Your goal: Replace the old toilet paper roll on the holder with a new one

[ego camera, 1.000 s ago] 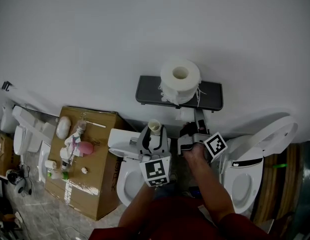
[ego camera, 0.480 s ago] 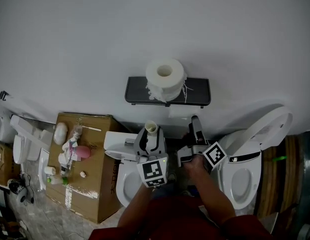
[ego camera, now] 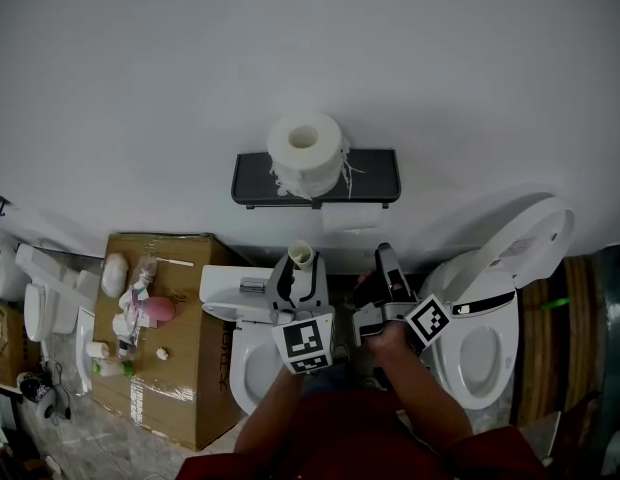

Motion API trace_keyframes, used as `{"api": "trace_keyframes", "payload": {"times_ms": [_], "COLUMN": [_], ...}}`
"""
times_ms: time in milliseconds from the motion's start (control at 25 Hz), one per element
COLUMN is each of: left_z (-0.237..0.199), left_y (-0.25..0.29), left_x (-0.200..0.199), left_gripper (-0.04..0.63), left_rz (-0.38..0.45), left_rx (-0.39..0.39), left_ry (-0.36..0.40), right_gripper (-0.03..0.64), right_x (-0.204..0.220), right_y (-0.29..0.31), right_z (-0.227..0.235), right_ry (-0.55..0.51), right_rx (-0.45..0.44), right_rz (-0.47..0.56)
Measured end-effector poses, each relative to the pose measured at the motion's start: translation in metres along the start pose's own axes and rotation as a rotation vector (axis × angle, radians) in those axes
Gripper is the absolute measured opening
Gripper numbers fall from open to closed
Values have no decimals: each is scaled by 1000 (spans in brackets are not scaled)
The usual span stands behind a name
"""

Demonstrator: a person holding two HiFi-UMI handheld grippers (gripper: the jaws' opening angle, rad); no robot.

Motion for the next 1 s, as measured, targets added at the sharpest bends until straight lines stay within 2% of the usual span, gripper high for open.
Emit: {"api": "trace_keyframes", "payload": {"times_ms": [40,80,160,280,400,600,800,880,920,1000], "left_z": [2,3,6,10,16,26,39,44,46,49], "left_y": [0,1,1,2,4,7,8,10,11,12], "left_x": [0,-1,-3,-6,-10,-13,-14,-15,-15,-15], "left_gripper": [193,193,193,192,192,192,192,192,192,192], "left_rz": [0,1,4,10,18,25,32,34,35,32], "left_rx": [4,8,18,32,47,74,103,116,121,129], "left_ry": [1,2,1,1,4,3,-1,1,5,18], "right_gripper": [113,65,19,17,17,17,17,17,17,17], "right_x": [-2,-4,-8,-13,-19,-29,-36,-34,-33,-31], "right_y": [-2,-3,-5,-6,-5,-8,-15,-17,-17,-15], "right_z": [1,2,3,-1,-13,-33,-55,-62,-64,-66], "right_ry": [-6,-7,2,-19,-153,-522,-1123,-1324,-1388,-1443], "right_rx": [11,23,34,10,-48,-152,-229,-248,-248,-230], "right_rz": [6,11,17,11,-12,-60,-97,-103,-112,-132]}}
Point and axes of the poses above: the fingertips, and each gripper's own axes: y forward along the fingers, z to its right, x out of its underside, the point moved 8 cm from there along -y, backward along the fingers, and after that the axes turned 15 degrees about z, right-handed, at the moved point
